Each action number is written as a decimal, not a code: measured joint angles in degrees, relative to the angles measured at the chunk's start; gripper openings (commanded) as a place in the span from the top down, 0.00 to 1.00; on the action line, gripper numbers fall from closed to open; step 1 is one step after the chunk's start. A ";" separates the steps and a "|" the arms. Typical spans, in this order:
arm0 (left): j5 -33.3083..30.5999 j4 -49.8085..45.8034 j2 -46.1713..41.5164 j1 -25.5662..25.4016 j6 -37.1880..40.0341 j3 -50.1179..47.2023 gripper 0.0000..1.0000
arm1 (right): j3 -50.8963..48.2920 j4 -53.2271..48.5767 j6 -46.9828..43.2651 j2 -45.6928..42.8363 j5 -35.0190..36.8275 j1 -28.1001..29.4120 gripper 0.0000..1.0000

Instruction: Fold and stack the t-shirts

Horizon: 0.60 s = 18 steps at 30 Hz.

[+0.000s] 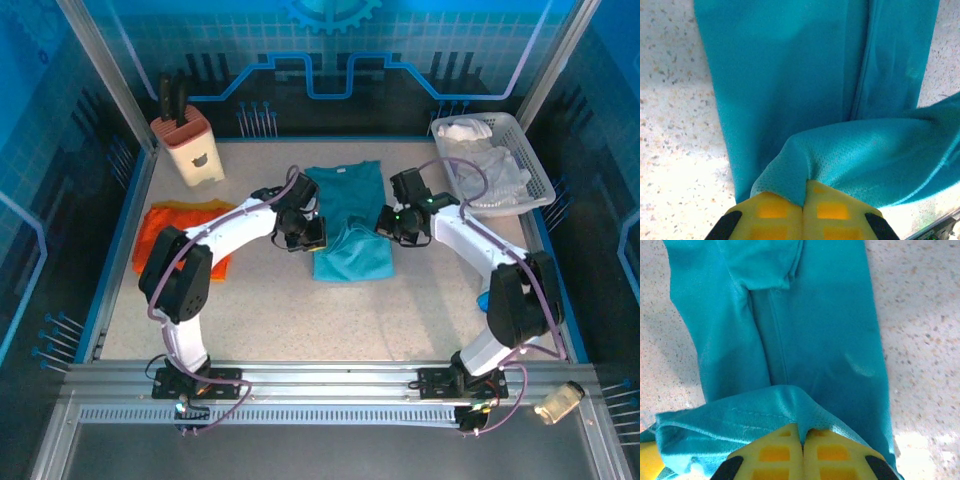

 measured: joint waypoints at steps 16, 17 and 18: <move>1.75 -0.15 8.37 3.15 2.19 7.43 0.97 | 5.64 1.84 -1.20 10.25 -4.02 -2.89 1.00; 1.90 -0.20 8.63 3.30 2.38 7.93 0.97 | 6.14 1.86 -1.22 10.73 -4.22 -3.06 1.00; 1.95 -0.20 8.81 3.39 2.58 8.41 0.97 | 6.51 1.92 -1.22 11.06 -4.31 -3.13 1.00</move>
